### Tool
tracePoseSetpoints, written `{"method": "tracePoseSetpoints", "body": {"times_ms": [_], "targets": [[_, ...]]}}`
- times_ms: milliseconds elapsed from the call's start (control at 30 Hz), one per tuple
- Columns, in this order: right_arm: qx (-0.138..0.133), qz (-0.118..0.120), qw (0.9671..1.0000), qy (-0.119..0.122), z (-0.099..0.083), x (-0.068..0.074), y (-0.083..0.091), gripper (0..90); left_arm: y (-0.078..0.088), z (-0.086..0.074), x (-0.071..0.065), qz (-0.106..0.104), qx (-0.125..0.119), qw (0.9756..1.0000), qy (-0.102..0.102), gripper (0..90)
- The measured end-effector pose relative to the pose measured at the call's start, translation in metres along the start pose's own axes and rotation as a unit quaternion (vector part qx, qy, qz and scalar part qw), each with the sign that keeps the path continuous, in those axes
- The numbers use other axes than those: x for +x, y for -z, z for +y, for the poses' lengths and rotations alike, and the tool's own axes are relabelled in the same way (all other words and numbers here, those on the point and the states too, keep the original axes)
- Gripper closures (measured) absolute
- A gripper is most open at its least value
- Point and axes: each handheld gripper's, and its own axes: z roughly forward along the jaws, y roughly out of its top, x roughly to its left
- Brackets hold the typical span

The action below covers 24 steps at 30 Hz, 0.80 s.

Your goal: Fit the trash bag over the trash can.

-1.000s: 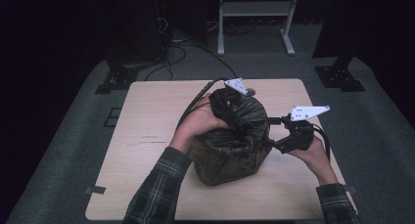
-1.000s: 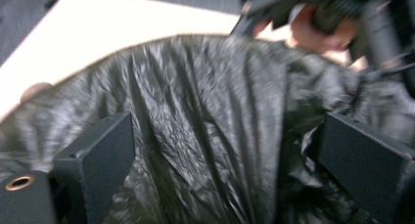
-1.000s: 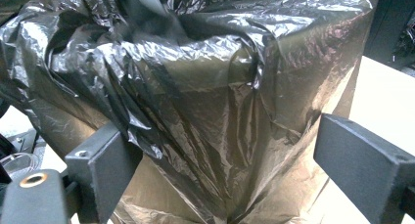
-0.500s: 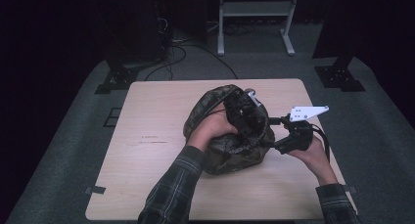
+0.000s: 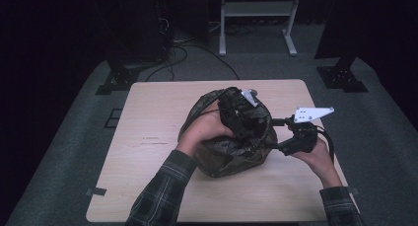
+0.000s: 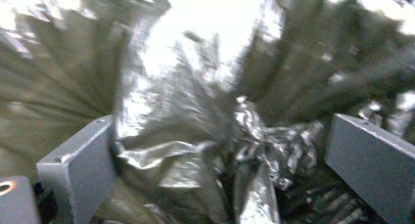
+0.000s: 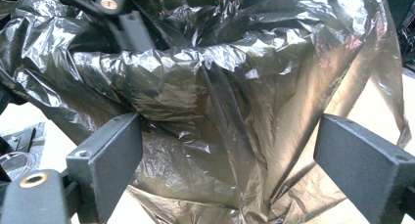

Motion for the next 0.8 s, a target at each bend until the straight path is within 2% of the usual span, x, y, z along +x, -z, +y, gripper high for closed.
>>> {"method": "tracePoseSetpoints", "body": {"times_ms": [133, 200, 300, 400, 500, 567, 633, 733, 800], "targets": [[0.0, -0.001, 1.0, -0.001, -0.001, 0.001, 0.001, 9.7, -0.004, -0.003, -0.007, -0.032, 0.015, 0.9992, -0.016, 1.0], [0.001, -0.002, 1.0, -0.003, -0.001, 0.001, 0.002, 9.7, -0.007, -0.004, -0.009, -0.043, 0.033, 0.9984, -0.018, 1.0], [0.001, -0.004, 1.0, -0.004, -0.002, 0.001, 0.003, 9.7, -0.01, -0.005, -0.006, -0.032, 0.042, 0.9985, -0.012, 1.0], [-0.001, -0.004, 1.0, -0.003, -0.002, 0.001, 0.005, 9.7, -0.007, -0.005, 0.001, -0.007, 0.027, 0.9996, 0.002, 1.0], [-0.007, -0.008, 0.9999, -0.004, -0.004, 0.001, 0.009, 9.7, 0.005, -0.005, 0.004, 0.007, -0.021, 0.9997, 0.008, 0.9], [-0.007, -0.01, 0.9999, -0.007, -0.005, 0.001, 0.013, 9.7, 0.017, -0.004, 0.004, 0.018, -0.058, 0.9981, 0.005, 0.9], [-0.007, -0.015, 0.9998, -0.01, -0.007, 0.001, 0.017, 9.7, 0.032, -0.005, 0.003, 0.021, -0.093, 0.9954, 0.006, 0.0], [-0.01, -0.024, 0.9996, -0.015, -0.014, 0.003, 0.024, 9.7, 0.055, -0.013, -0.003, 0.037, -0.146, 0.9885, 0.009, 0.0], [-0.008, -0.032, 0.9993, -0.018, -0.02, 0.005, 0.03, 9.7, 0.072, -0.022, -0.008, 0.045, -0.171, 0.9841, 0.011, 0.0]]}}
